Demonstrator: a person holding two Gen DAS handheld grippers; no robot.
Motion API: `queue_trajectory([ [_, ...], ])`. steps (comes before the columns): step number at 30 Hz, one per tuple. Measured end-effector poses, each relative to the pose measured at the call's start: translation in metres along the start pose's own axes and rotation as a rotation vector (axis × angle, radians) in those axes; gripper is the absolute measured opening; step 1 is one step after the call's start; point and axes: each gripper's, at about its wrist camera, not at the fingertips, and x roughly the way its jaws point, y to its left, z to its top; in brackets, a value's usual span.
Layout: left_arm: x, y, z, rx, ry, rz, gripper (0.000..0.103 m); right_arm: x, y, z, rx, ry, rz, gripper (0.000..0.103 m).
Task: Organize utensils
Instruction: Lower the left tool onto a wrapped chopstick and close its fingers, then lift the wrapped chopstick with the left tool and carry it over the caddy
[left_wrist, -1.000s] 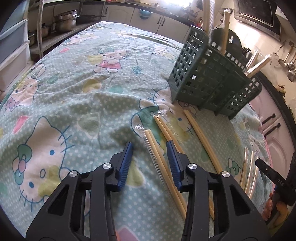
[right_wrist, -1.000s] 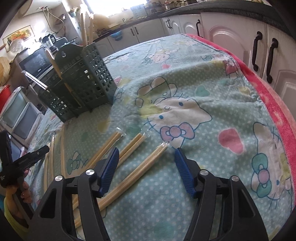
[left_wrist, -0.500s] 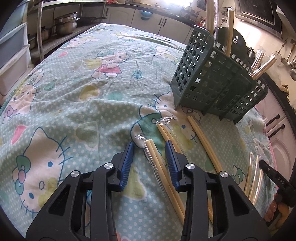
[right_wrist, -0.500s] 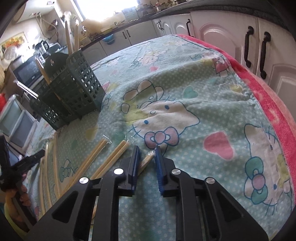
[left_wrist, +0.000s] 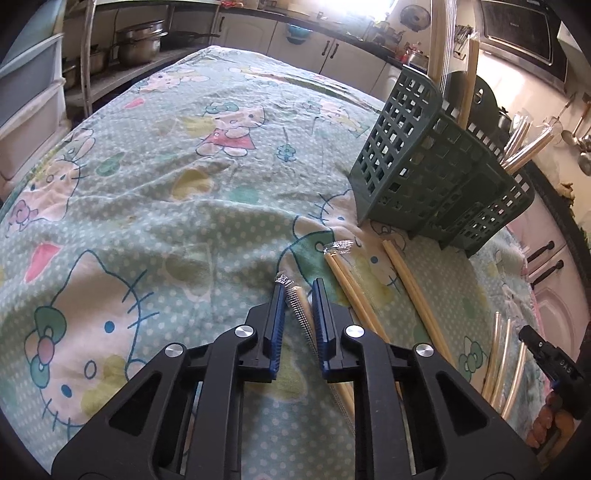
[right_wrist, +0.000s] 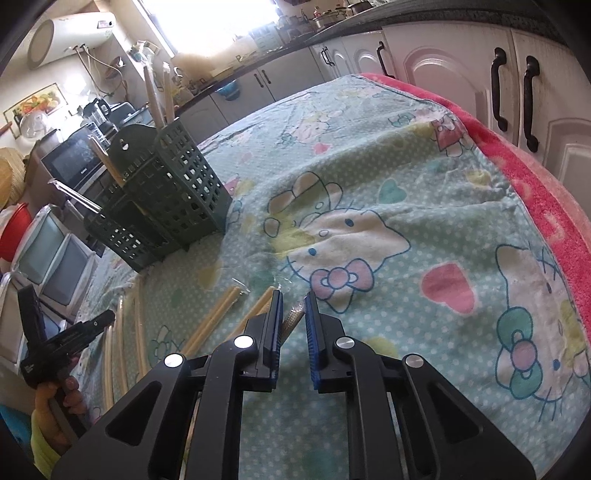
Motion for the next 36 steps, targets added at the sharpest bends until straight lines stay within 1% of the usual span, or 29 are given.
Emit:
queue_trajectory([
  [2, -0.004, 0.001, -0.001, -0.01, -0.003, -0.015, 0.007, -0.002, 0.002, 0.0, -0.002, -0.005, 0.007, 0.012],
  [6, -0.016, -0.003, -0.004, 0.006, -0.033, -0.02, 0.006, -0.006, 0.008, 0.001, -0.007, -0.009, 0.026, 0.011],
  [15, -0.049, -0.018, 0.001, 0.036, -0.105, -0.074, 0.005, -0.018, 0.029, 0.008, -0.032, -0.025, 0.099, 0.009],
  [20, -0.06, -0.026, 0.007, 0.038, -0.13, -0.104, 0.005, -0.024, 0.049, 0.017, -0.061, -0.034, 0.155, 0.008],
  [25, -0.074, -0.038, 0.016, 0.06, -0.175, -0.126, 0.004, -0.034, 0.076, 0.026, -0.116, -0.062, 0.201, 0.007],
  [29, -0.085, -0.048, 0.024, 0.077, -0.202, -0.15, 0.003, -0.042, 0.094, 0.034, -0.16, -0.088, 0.228, 0.006],
  [36, -0.103, -0.065, 0.039, 0.118, -0.256, -0.17, 0.003, -0.056, 0.116, 0.048, -0.219, -0.134, 0.257, 0.006],
])
